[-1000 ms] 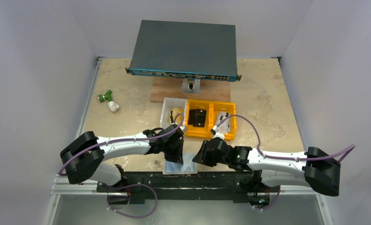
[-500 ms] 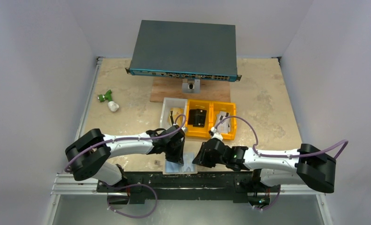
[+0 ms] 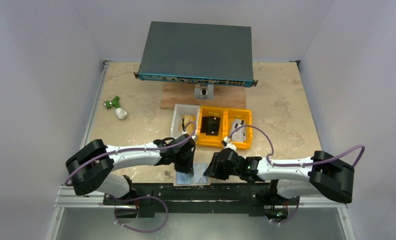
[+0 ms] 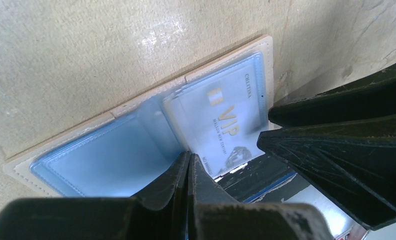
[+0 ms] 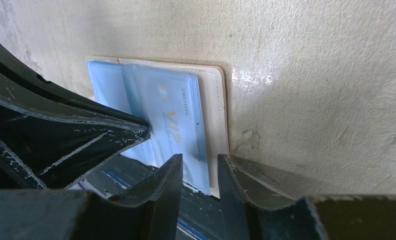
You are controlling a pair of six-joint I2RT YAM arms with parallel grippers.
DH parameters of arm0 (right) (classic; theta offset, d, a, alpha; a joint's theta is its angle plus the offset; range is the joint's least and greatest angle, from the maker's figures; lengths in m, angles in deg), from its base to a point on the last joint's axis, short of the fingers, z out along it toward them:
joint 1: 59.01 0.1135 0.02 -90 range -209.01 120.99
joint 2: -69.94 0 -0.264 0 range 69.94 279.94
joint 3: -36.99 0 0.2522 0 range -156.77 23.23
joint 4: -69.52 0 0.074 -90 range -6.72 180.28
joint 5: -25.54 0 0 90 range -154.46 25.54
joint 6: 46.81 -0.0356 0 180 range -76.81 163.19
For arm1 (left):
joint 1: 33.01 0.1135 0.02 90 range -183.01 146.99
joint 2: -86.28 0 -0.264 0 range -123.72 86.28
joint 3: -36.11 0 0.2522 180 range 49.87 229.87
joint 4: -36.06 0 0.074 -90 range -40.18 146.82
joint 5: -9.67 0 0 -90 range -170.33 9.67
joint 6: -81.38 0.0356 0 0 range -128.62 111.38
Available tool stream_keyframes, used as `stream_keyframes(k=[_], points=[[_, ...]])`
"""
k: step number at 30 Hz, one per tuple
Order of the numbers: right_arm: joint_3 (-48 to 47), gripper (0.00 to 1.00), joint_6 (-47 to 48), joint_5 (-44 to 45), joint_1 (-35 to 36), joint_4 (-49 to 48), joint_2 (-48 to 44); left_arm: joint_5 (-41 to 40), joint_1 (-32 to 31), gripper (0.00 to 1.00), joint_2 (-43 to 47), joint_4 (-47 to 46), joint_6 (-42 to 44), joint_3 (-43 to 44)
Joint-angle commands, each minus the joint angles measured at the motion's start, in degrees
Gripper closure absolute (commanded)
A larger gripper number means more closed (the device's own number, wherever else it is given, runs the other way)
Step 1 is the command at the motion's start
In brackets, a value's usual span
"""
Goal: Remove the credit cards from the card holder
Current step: Remove the credit card from the card holder.
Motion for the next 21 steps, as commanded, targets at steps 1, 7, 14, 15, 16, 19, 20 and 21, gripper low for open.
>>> stream_keyframes(k=[1,7,14,15,16,19,20,21], points=[[0.62,0.67,-0.85,-0.18,0.01,-2.41,1.25,-2.21,0.26,1.00,1.42,1.11,0.34,-0.67],[0.68,0.67,-0.78,-0.79,0.01,-4.49,2.23,-1.54,0.26,1.00,-1.77,-0.91,0.29,-1.08],[-0.90,0.67,0.44,-1.08,0.01,-6.95,4.14,-0.41,0.25,1.00,-3.55,-2.91,0.03,-1.20],[-1.02,0.67,0.54,-1.12,0.01,-7.24,4.57,-0.32,0.23,1.00,-3.53,-2.96,0.03,-1.20],[-1.39,0.68,0.60,-1.10,-0.01,-7.40,4.79,-0.25,0.23,1.00,-3.46,-3.01,0.01,-1.20],[-2.15,0.71,0.72,-0.95,0.01,-7.13,4.73,0.15,0.26,1.00,-3.14,-3.46,0.03,-1.28],[-2.34,0.74,0.81,-0.93,0.01,-6.82,4.42,0.41,0.26,1.00,-2.97,-3.61,0.03,-1.24],[-2.55,0.77,0.91,-0.93,0.01,-6.48,4.03,0.55,0.26,1.00,-2.56,-3.73,0.05,-1.28]])
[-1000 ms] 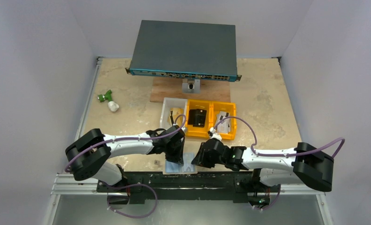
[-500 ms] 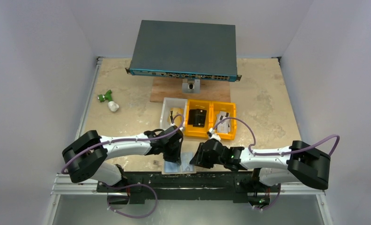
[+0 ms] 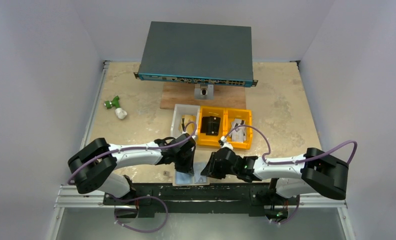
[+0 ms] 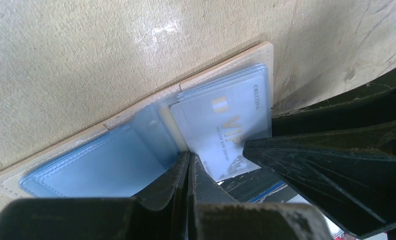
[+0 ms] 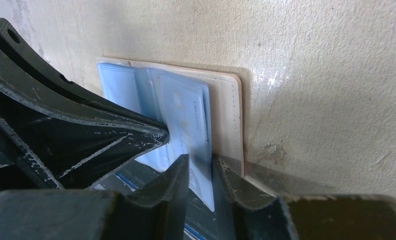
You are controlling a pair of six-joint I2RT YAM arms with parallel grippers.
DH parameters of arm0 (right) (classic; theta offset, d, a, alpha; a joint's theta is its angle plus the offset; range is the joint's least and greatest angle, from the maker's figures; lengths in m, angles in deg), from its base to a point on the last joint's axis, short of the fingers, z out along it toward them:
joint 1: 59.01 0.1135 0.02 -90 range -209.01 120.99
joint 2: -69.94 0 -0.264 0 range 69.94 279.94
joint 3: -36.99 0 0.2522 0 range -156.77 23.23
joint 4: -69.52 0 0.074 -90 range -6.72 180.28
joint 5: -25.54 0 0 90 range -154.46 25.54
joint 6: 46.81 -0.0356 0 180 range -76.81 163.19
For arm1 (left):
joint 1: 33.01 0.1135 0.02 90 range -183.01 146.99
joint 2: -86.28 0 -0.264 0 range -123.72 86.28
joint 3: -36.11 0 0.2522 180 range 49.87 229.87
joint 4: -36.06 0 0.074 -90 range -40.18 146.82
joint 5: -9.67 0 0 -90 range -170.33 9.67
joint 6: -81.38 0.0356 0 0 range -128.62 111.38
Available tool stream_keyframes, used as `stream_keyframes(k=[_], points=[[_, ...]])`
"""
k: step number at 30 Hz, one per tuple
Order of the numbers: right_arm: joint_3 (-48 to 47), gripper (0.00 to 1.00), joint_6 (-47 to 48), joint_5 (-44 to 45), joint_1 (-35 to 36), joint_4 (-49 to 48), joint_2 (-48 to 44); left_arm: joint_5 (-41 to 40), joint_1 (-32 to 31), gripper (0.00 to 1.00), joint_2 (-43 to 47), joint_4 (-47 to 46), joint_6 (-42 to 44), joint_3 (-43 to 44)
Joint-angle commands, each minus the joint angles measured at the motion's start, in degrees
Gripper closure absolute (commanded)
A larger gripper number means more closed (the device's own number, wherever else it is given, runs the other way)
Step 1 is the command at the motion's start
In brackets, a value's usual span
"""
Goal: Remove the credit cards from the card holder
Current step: Remove the credit card from the card holder.
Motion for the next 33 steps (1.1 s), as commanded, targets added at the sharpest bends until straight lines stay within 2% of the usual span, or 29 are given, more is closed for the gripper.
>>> stream_keyframes(k=[1,5,6,17,30,33], points=[[-2.33,0.81,1.00,0.37,-0.01,0.23,-0.73,0.24,-0.22,1.00,-0.63,-2.59,0.08,-1.13],[-3.02,0.99,0.56,1.56,0.03,3.16,-3.21,0.18,-0.10,1.00,2.73,-0.95,0.40,-0.40],[-3.27,1.00,0.68,1.91,0.03,4.05,-3.71,-0.09,-0.14,1.00,3.70,0.07,0.60,0.00],[-6.05,1.00,2.82,5.15,0.03,12.97,-7.96,-6.00,-0.10,0.95,12.95,9.97,1.29,0.49],[-12.10,1.00,6.02,6.65,0.03,17.28,-5.77,-7.61,0.08,1.00,5.41,5.24,0.71,-1.88],[-14.02,0.92,7.66,5.86,0.07,15.96,-3.78,-6.74,0.09,1.00,3.95,3.81,0.57,-2.05]])
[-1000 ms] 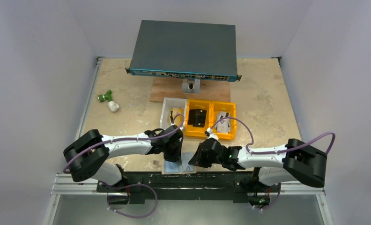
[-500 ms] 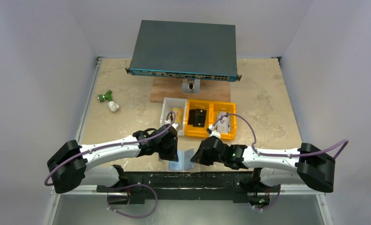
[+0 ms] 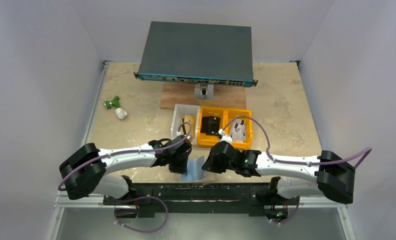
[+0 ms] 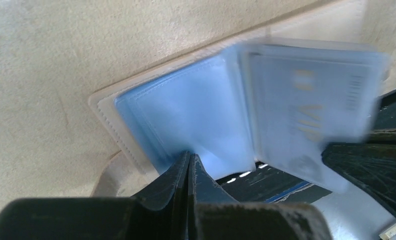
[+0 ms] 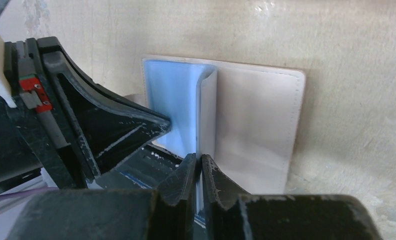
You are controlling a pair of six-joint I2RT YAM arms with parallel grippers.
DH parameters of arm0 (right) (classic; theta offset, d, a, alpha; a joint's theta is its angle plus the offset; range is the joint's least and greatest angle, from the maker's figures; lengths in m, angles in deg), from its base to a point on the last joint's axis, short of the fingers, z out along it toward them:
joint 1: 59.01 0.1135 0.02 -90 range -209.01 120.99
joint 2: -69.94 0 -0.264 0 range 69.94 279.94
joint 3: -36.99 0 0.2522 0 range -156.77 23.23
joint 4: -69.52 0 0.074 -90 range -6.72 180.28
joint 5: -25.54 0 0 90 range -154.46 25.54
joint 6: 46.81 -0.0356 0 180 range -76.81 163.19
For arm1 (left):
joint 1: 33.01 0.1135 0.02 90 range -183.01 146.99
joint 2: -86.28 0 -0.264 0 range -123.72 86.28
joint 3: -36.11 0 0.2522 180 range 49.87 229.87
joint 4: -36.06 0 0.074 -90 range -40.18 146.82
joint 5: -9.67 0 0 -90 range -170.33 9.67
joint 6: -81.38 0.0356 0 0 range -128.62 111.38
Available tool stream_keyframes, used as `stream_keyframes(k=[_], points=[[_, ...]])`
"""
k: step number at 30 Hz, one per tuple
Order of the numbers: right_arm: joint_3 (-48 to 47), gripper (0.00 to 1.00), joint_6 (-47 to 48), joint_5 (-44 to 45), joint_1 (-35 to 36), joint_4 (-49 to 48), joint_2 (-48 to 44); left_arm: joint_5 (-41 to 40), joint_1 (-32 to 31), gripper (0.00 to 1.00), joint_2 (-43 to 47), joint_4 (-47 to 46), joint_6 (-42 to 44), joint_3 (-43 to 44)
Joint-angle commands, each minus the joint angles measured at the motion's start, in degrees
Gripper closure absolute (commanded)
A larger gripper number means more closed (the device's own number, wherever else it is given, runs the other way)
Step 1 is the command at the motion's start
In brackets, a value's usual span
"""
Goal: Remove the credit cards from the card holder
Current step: Remove the credit card from the card holder.
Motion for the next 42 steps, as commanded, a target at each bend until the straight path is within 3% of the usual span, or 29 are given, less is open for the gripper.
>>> stream_keyframes(k=[1,8,19,24,37,42], points=[[-4.71,0.88,2.54,1.03,0.05,-1.93,2.55,-0.16,0.15,1.00,-1.98,-3.24,0.28,-0.48],[-7.49,0.67,2.82,-0.99,0.05,-5.16,7.59,-0.64,0.24,1.00,2.69,-0.94,0.39,-0.28],[-11.30,0.56,3.09,-2.67,0.11,-8.44,15.59,-3.29,0.24,1.00,16.30,10.45,0.11,-1.08],[-9.63,0.52,2.47,-2.39,0.05,-8.40,16.64,-3.28,0.26,1.00,18.42,11.93,0.05,-1.94],[-2.90,0.55,-0.14,-0.63,0.05,-8.00,13.04,-1.66,0.31,1.00,10.17,6.10,1.44,1.13],[-1.31,0.61,-0.69,-0.30,0.06,-8.35,11.89,-1.02,0.32,1.00,6.72,4.62,2.25,2.92]])
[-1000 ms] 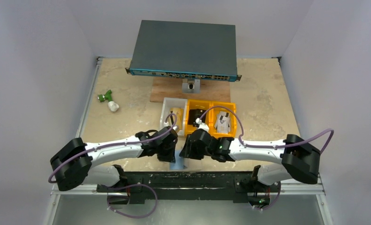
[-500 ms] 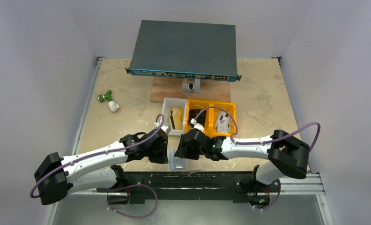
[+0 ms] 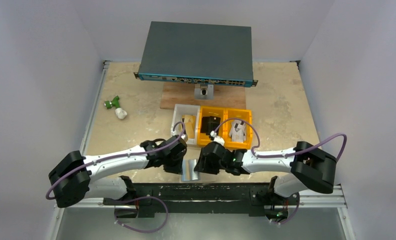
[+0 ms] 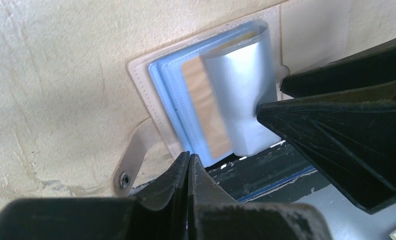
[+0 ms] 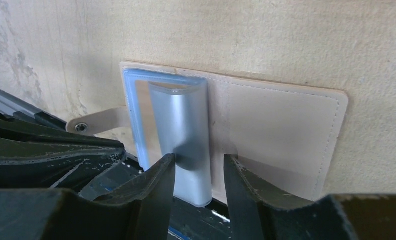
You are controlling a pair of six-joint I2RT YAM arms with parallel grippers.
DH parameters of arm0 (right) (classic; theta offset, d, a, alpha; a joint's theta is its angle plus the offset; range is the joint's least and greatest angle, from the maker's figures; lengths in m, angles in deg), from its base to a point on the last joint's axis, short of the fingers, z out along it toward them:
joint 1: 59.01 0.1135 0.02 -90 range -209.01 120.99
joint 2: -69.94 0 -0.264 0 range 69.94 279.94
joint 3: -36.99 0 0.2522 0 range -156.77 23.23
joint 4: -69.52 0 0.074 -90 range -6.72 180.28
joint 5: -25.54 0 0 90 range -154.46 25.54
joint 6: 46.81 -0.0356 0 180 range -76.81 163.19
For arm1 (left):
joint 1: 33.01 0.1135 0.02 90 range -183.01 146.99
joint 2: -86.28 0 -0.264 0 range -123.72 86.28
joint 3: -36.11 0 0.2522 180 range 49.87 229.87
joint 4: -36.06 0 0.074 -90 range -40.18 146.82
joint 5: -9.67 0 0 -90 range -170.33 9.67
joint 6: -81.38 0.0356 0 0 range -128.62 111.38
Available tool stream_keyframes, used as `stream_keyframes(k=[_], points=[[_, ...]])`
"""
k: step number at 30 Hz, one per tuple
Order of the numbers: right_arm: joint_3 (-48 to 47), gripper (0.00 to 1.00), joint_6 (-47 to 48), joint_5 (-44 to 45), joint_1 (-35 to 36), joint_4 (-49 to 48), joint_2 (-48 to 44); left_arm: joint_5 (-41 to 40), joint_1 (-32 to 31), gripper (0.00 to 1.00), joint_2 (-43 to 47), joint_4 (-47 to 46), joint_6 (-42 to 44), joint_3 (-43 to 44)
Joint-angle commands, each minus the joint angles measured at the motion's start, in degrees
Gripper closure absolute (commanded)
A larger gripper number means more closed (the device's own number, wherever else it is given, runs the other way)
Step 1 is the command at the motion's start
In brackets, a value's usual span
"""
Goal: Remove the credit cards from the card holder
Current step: Remove the credit card from the card holder.
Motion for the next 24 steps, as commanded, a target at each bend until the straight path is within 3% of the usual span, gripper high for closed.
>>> stream_keyframes(k=[1,8,24], points=[[1.40,0.63,-1.17,2.06,0.01,-0.35,-1.90,1.12,0.32,1.00,-1.85,-3.57,1.96,3.43],[2.12,0.77,-1.76,2.36,0.05,-0.31,-2.96,1.89,0.25,1.00,-4.02,-4.42,2.41,4.71],[1.36,0.76,-2.04,3.49,0.06,3.60,-10.32,5.18,0.31,1.00,-10.12,-8.13,3.11,7.67]])
